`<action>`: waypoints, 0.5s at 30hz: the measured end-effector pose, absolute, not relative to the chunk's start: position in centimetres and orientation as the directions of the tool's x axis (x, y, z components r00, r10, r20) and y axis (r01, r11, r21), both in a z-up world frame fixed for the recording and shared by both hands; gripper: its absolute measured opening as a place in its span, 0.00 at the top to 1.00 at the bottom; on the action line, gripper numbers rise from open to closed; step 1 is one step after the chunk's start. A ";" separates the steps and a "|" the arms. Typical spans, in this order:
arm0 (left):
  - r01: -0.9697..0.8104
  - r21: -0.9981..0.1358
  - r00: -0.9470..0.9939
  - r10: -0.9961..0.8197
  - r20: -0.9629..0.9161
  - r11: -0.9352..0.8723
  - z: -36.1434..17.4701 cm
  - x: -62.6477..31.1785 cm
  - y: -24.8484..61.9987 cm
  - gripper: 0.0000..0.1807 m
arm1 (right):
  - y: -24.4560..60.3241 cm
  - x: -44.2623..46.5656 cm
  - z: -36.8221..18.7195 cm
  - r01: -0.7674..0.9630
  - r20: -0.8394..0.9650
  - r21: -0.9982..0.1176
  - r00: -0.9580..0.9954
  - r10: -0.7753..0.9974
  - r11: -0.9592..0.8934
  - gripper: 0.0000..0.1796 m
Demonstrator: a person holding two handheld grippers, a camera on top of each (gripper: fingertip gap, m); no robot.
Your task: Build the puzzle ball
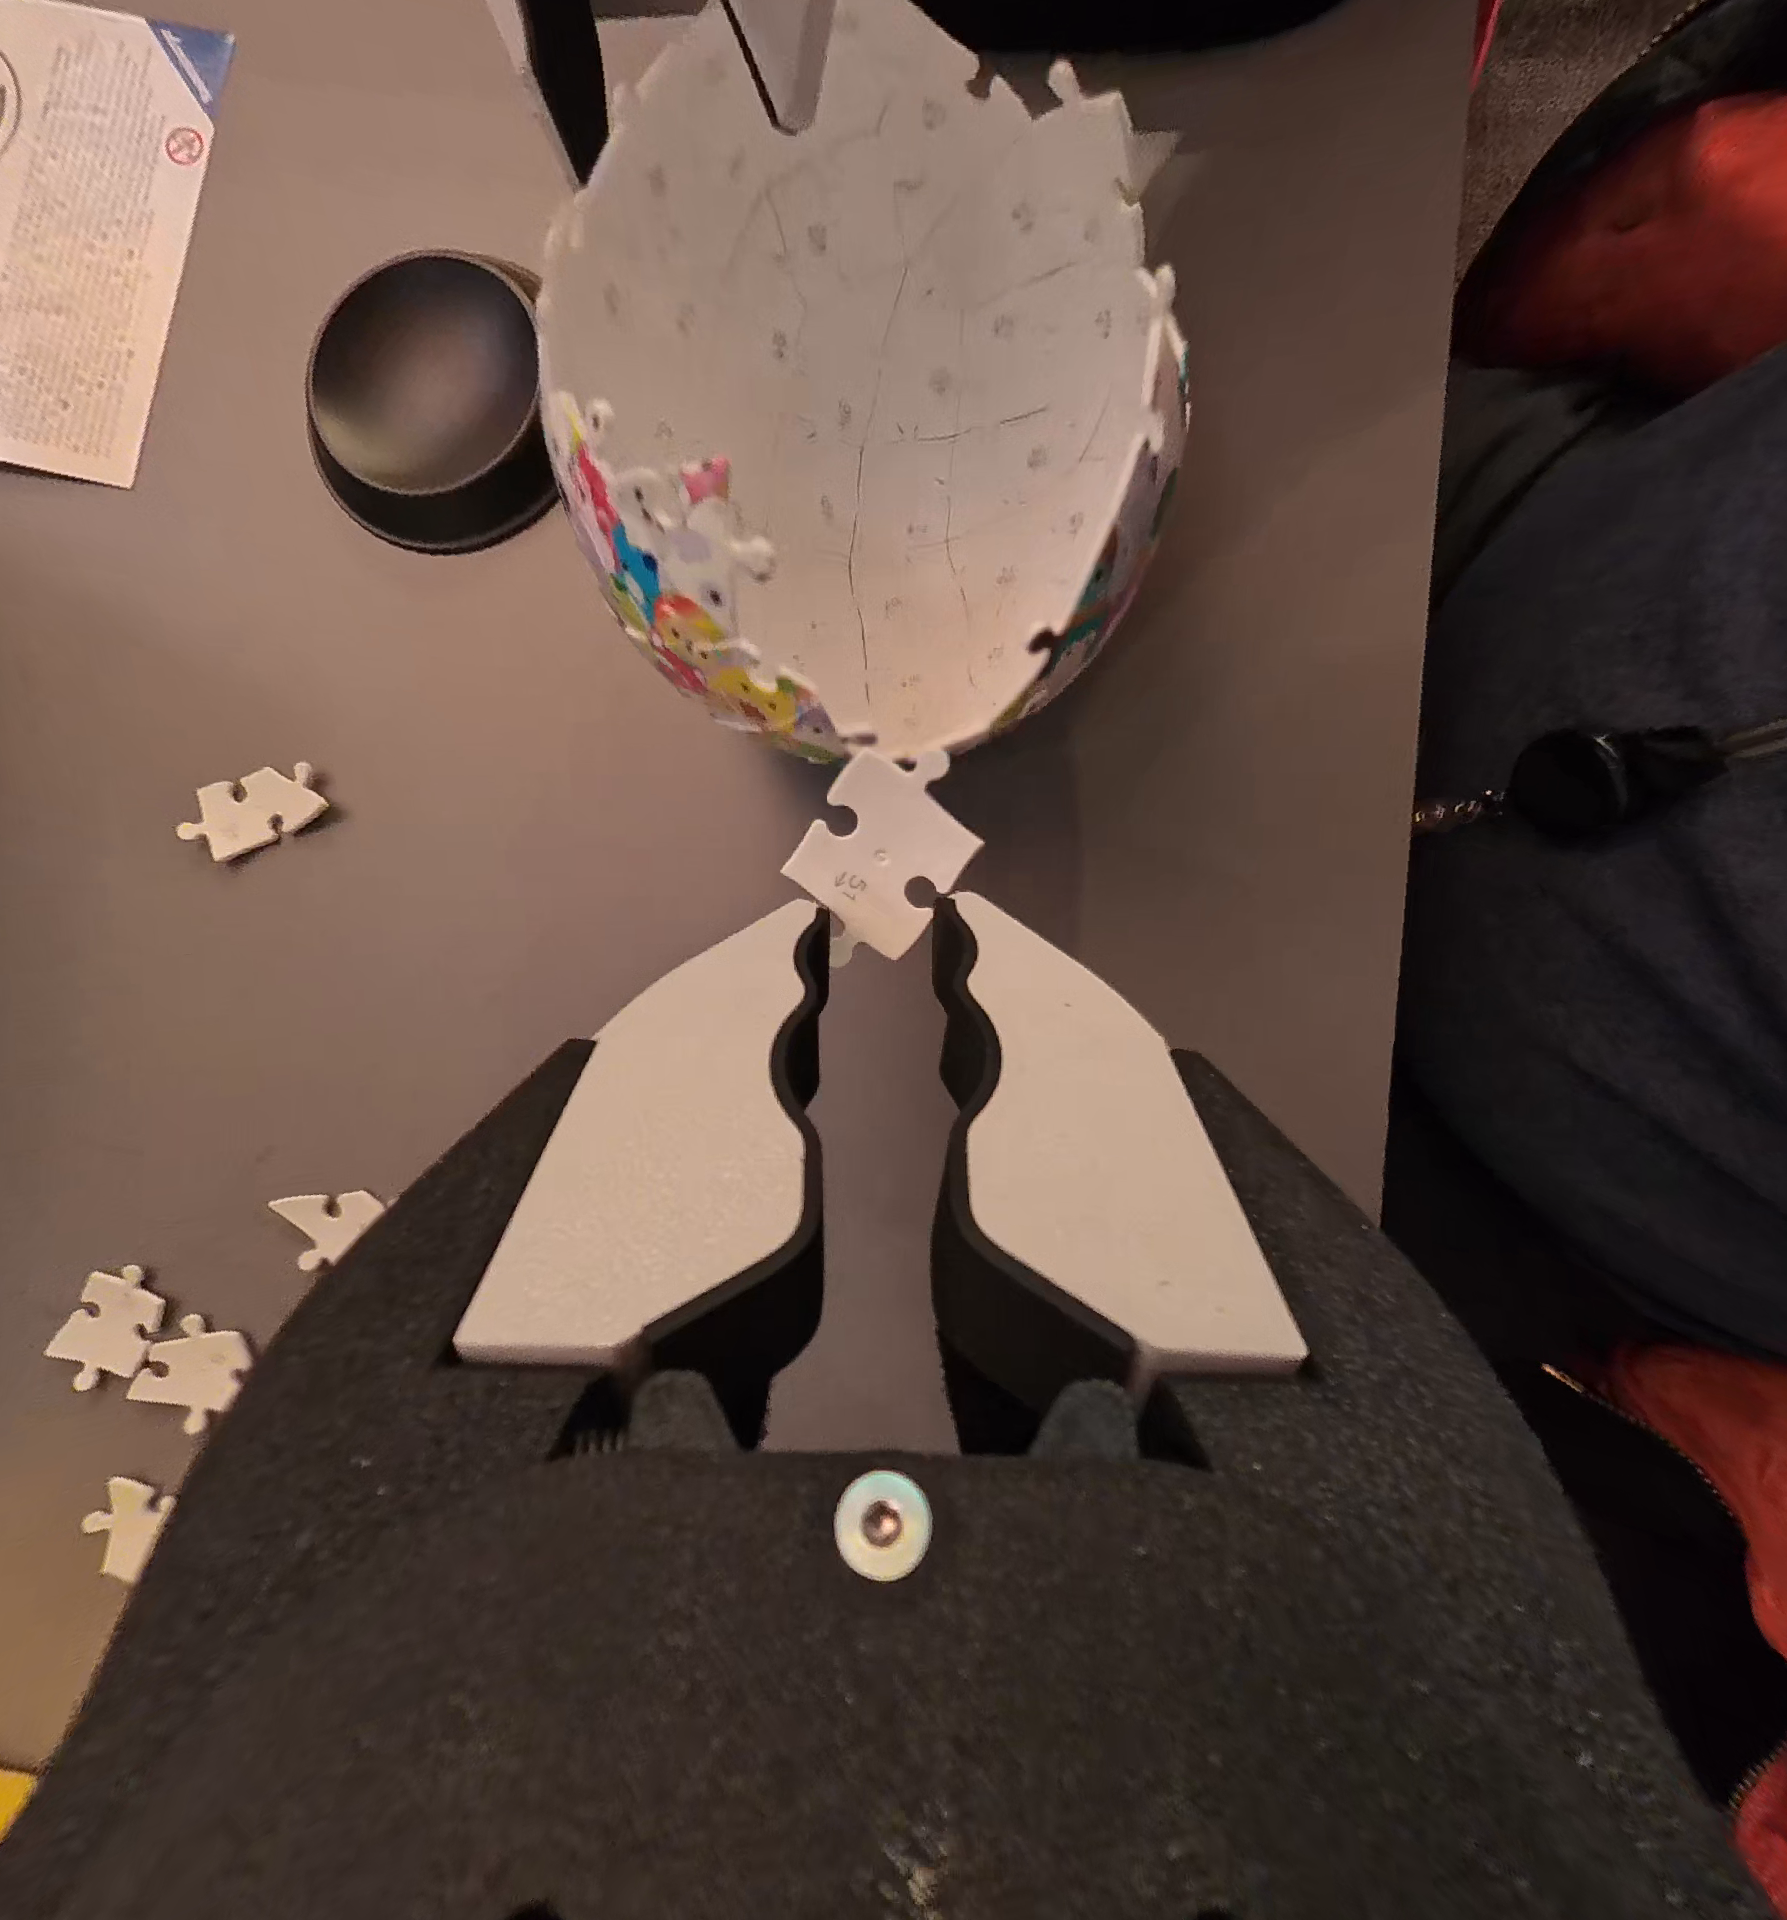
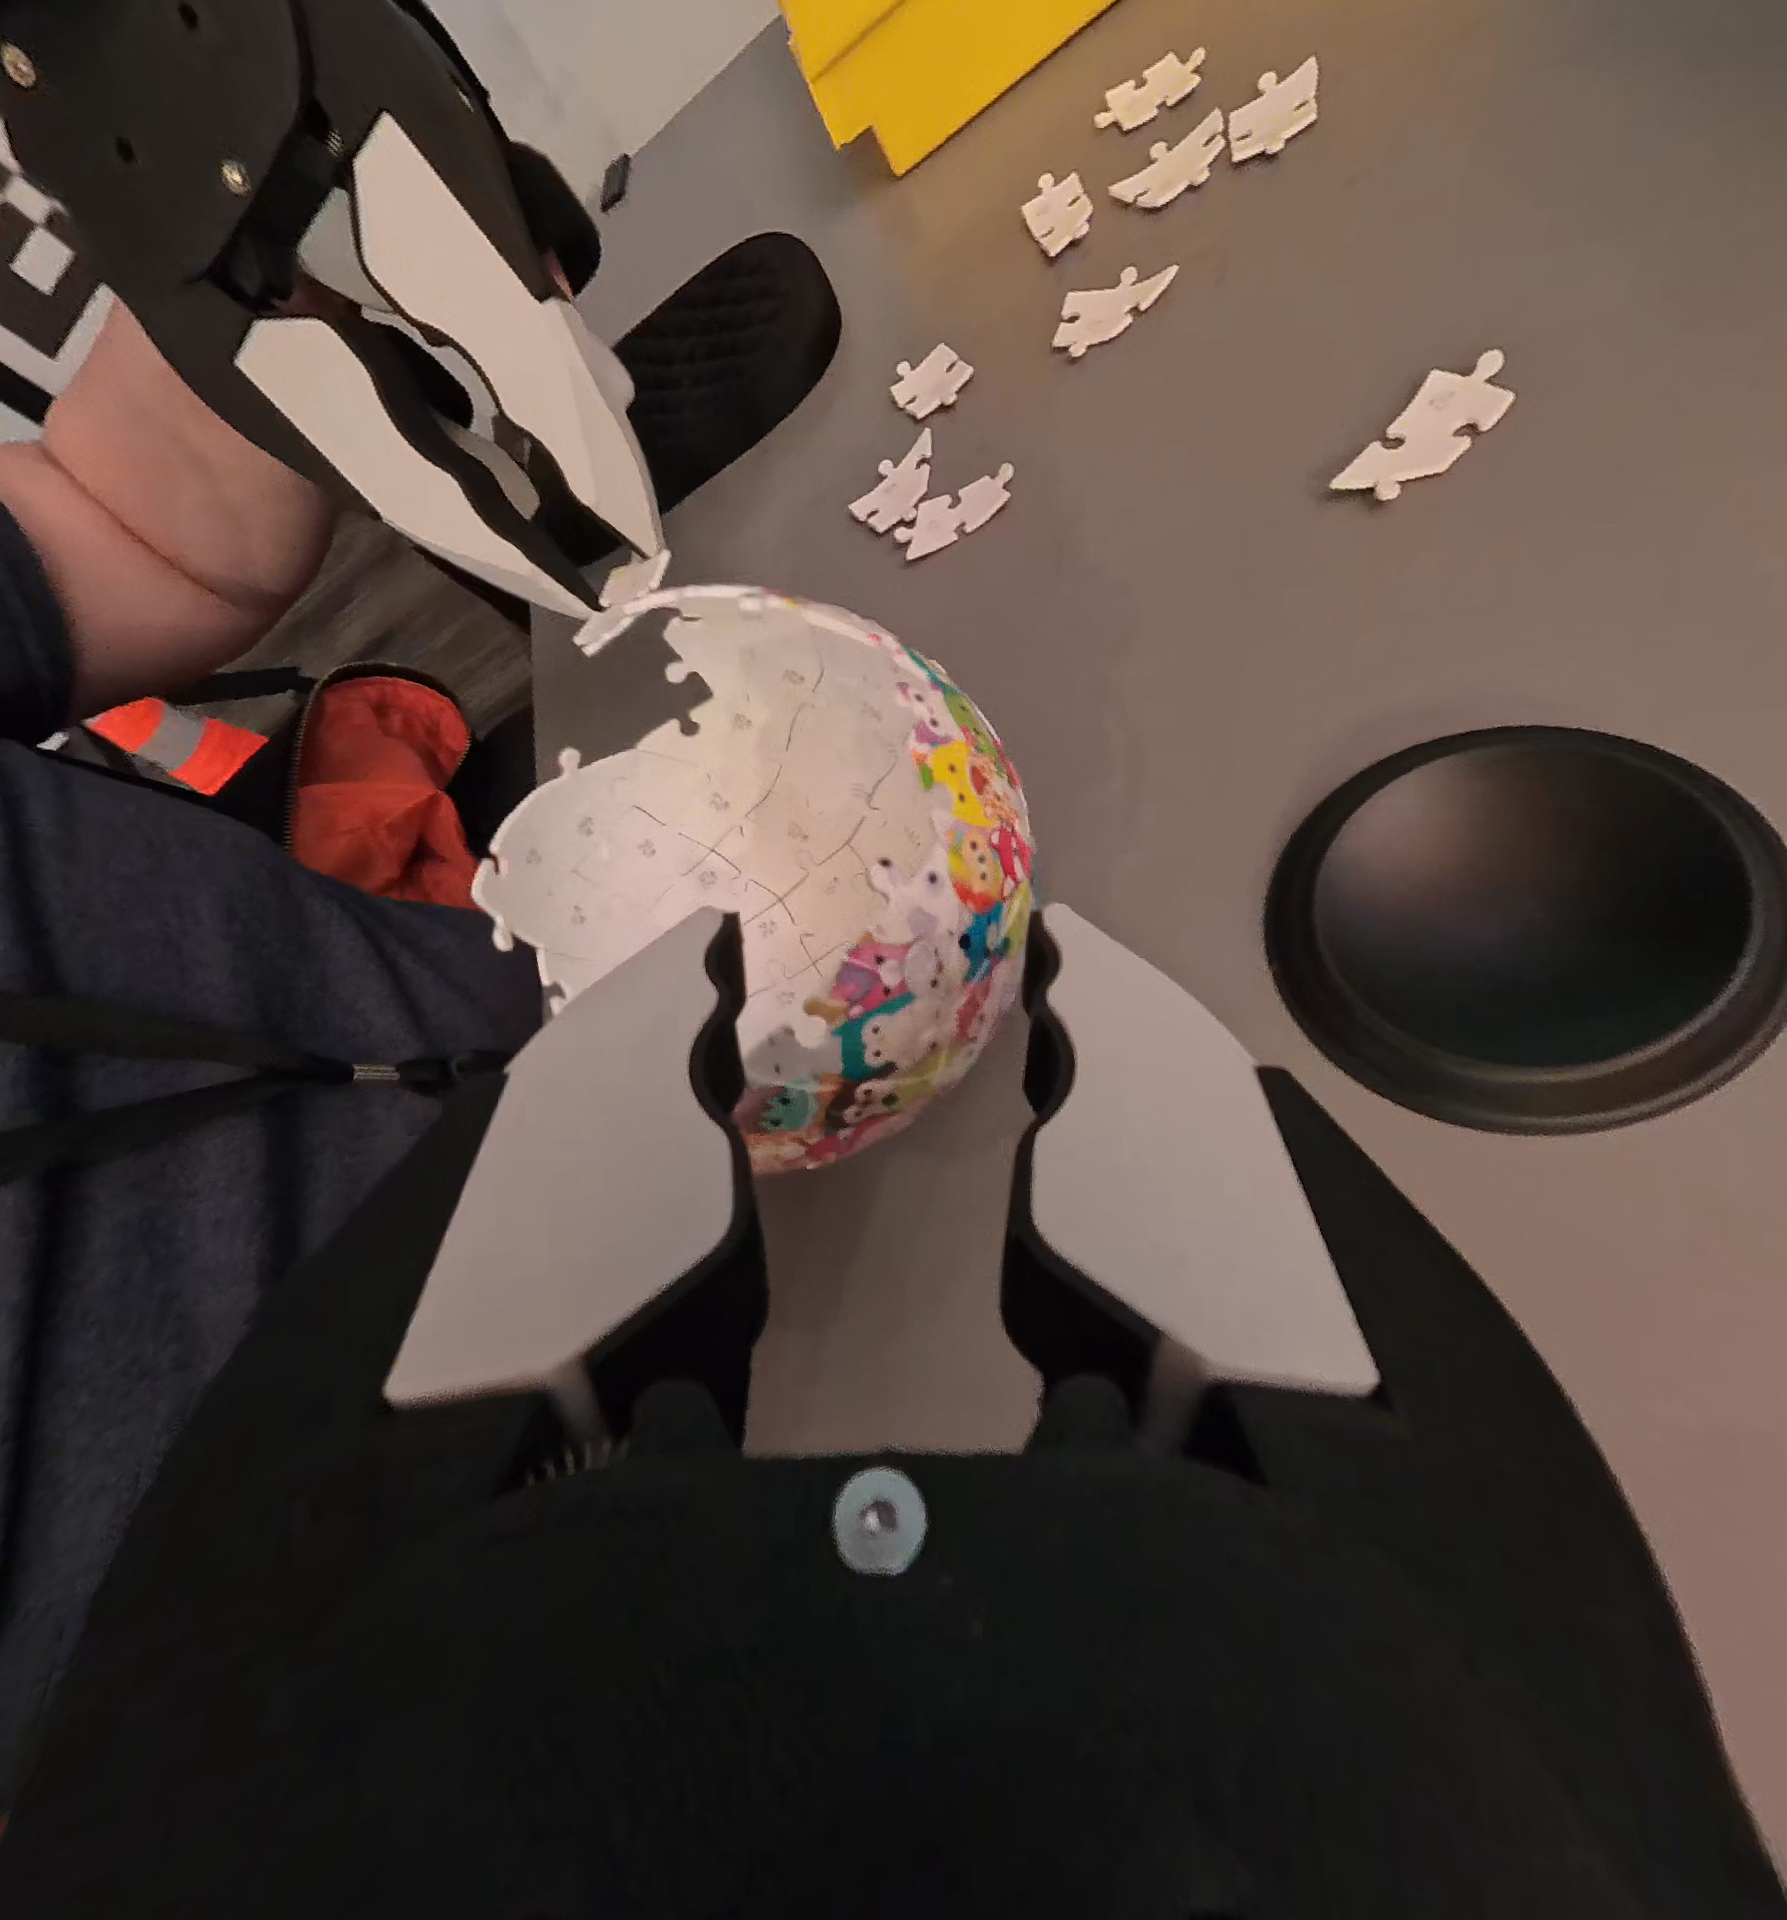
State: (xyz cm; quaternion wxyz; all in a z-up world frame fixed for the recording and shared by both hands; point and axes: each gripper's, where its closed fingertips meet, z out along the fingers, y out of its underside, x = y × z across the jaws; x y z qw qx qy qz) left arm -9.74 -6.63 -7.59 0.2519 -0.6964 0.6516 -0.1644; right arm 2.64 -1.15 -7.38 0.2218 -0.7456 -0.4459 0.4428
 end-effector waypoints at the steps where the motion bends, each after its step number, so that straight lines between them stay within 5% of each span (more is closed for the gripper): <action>1: -0.830 -0.558 0.094 -0.990 -0.109 -0.017 -7.5 -9.7 -6.5 0.90 | -1.2 2.7 -7.4 0.472 -0.453 -0.727 0.218 0.865 -0.499 0.71; 15: -0.850 -0.527 0.096 -0.984 -0.149 -0.004 -7.2 -10.1 -6.0 0.90 | -2.7 3.5 -7.8 0.490 -0.410 -0.705 0.309 0.858 -0.513 0.68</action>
